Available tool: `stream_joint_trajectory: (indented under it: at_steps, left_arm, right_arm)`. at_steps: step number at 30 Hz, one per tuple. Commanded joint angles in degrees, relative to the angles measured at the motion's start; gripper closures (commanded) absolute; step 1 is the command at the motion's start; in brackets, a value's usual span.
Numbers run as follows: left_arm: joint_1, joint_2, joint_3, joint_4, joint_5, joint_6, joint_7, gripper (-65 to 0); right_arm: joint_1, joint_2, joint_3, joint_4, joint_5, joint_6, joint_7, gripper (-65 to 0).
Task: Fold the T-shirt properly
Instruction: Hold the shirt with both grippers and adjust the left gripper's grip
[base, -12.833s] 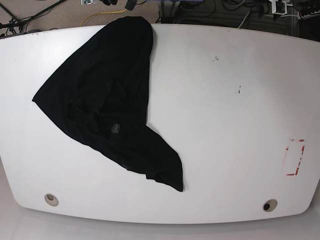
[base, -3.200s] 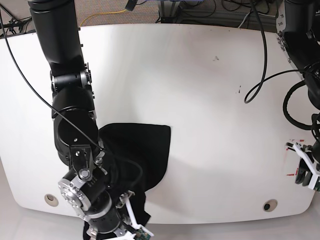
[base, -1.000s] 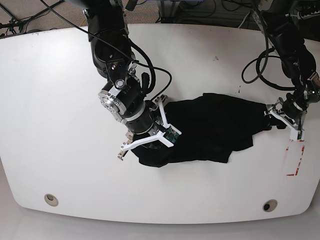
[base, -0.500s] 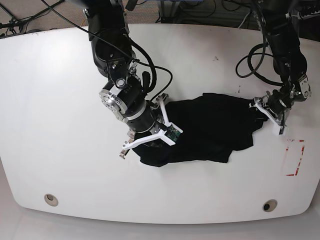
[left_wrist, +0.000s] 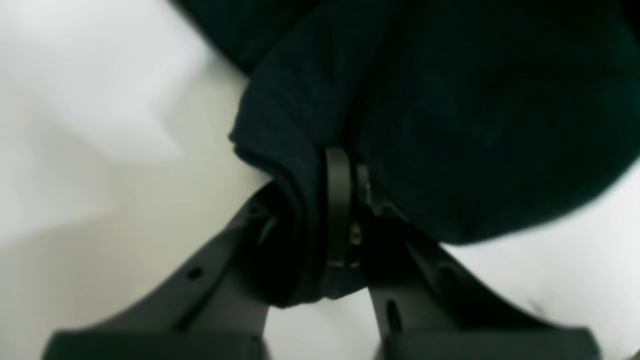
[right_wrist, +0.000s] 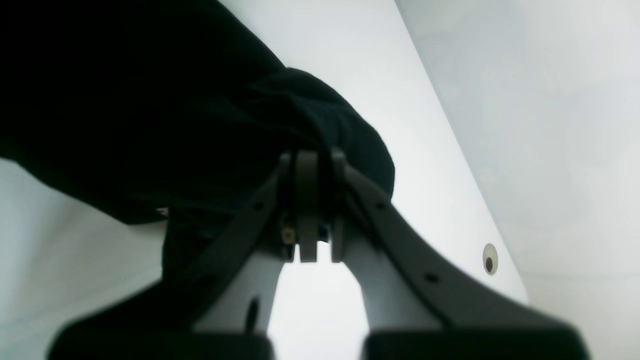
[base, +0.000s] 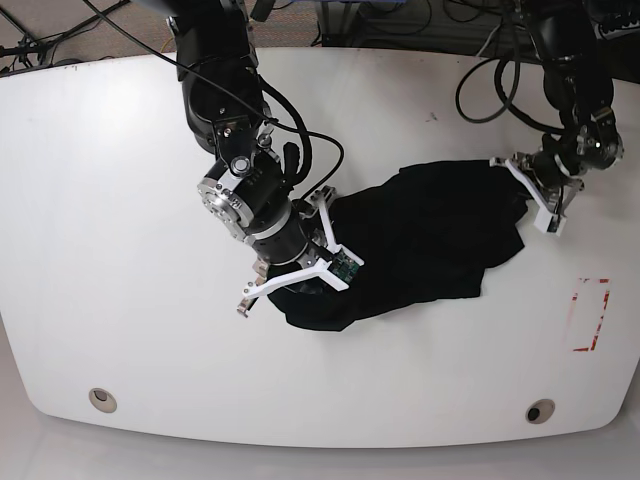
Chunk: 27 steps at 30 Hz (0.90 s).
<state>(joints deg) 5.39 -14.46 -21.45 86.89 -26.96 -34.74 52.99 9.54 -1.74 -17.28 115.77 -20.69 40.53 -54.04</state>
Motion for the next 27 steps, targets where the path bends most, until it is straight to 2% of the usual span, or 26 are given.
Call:
stream_joint_trajectory:
  at_steps: [1, 3, 5, 11, 19, 27]
  left_arm:
    - [1.5, -0.9, -0.3, 6.0, -2.7, -0.3, 0.7, -4.4]
    - [2.9, -0.9, -1.2, 8.8, -3.5, -0.3, 2.7, -4.7]
    - [3.9, -0.9, -3.3, 11.7, -4.3, -0.3, 5.3, -9.3]
    - [4.2, -0.9, -8.3, 17.2, -7.6, -0.3, 9.9, -36.5]
    - [1.1, -1.0, -13.8, 16.4, -13.0, -0.8, 13.6, -38.1]
    - [-6.3, -1.0, -15.3, 3.5, -12.9, -0.6, 13.2, -37.9]
  right_arm:
    - [1.2, -0.3, 0.0, 1.0, 0.2, -0.5, 1.3, 0.0]
    - [1.2, -0.3, 0.0, 1.0, 0.2, -0.5, 1.3, 0.0]
    - [1.1, -0.3, 0.0, 1.0, 0.2, -0.5, 1.3, 0.0]
    - [1.2, -0.5, -0.1, 1.0, 0.2, -0.5, 1.3, 0.0]
    - [1.2, -0.6, -0.1, 1.0, 0.5, -0.5, 1.3, 0.0]
    - [1.1, -0.6, -0.2, 1.0, 0.6, -0.5, 1.3, 0.0]
